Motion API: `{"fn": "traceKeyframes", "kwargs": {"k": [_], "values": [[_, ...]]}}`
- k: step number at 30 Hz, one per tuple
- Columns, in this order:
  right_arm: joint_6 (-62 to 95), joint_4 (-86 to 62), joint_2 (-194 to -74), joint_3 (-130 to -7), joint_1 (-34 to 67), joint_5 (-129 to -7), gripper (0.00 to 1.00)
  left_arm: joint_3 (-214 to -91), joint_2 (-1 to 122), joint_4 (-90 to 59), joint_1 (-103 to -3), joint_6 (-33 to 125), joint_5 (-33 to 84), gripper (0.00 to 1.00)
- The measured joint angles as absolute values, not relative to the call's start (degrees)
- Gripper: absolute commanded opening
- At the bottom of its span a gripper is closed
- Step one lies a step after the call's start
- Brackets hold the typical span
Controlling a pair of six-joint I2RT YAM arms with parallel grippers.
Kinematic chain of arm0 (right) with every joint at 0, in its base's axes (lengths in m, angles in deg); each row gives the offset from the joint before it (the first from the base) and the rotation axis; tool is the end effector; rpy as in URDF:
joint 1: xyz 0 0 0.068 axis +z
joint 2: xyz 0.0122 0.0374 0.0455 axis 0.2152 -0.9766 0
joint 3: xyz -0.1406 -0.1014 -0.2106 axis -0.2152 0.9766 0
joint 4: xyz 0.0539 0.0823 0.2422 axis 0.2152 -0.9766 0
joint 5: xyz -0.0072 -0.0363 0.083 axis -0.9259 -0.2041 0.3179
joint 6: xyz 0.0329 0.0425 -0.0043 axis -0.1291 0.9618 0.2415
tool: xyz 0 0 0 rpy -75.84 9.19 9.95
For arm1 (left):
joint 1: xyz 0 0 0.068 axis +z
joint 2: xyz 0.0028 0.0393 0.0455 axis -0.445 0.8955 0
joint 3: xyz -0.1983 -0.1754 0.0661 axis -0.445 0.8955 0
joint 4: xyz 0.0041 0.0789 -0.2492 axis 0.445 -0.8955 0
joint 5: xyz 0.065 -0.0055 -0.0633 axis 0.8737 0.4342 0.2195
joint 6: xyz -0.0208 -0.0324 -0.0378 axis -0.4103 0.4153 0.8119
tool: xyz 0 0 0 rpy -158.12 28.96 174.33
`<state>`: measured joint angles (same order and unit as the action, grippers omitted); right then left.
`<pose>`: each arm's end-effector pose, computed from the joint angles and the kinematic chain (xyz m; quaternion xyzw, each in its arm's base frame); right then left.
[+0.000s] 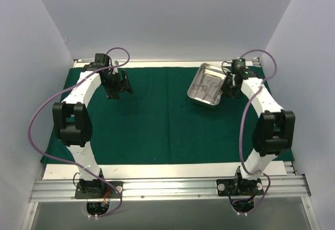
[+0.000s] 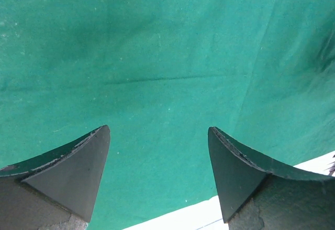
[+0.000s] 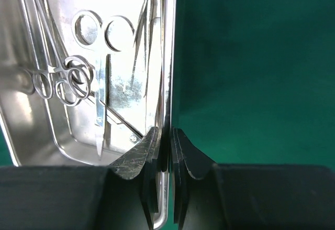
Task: Open and lay out the surgical kit
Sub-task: Pick up the container from the surgical kit, then place the container at the center of the board.
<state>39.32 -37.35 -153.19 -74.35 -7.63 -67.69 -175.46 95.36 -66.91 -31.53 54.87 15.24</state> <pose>0.3940 0.0378 0.2742 0.1736 0.9048 0.1719 0.3488 0.4062 -0.0475 0.2602 -0.0968 0.9578 -0.2018 0.1801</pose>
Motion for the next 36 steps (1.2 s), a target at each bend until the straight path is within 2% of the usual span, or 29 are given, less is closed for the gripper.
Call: {"fn": "traceKeyframes", "kwargs": {"k": [8, 19, 30, 32, 33, 34, 35, 36], "values": [[35.78, -38.77, -141.41, -62.15, -19.37, -69.97, 0.00, -175.13, 95.36, -66.54, -31.53, 55.94, 14.30, 0.84], [31.74, -38.25, -140.75, -53.23, -25.82, -70.80, 0.00, -174.54, 95.47, -65.64, -31.53, 56.31, 12.75, 0.84], [28.37, -35.58, -141.12, -49.56, -30.97, -72.42, 0.00, -174.30, 97.94, -65.07, -31.53, 56.49, 11.88, 0.84], [27.96, -35.76, -142.22, -49.89, -31.26, -72.55, 0.09, -174.30, 98.40, -65.07, -31.53, 56.68, 11.74, 0.84], [27.87, -36.06, -143.05, -50.28, -31.32, -72.68, 0.23, -174.30, 98.60, -65.07, -31.53, 56.73, 11.70, 0.84], [27.89, -36.24, -143.94, -50.63, -31.52, -72.85, 0.31, -174.30, 98.71, -65.05, -31.53, 56.81, 11.64, 0.85], [27.74, -36.63, -144.84, -51.09, -31.52, -73.03, 0.45, -174.30, 98.79, -65.07, -31.53, 56.86, 11.55, 0.84], [28.04, -36.72, -145.23, -51.27, -31.52, -73.16, 0.50, -174.30, 98.84, -65.07, -31.53, 56.90, 11.46, 0.84]]}}
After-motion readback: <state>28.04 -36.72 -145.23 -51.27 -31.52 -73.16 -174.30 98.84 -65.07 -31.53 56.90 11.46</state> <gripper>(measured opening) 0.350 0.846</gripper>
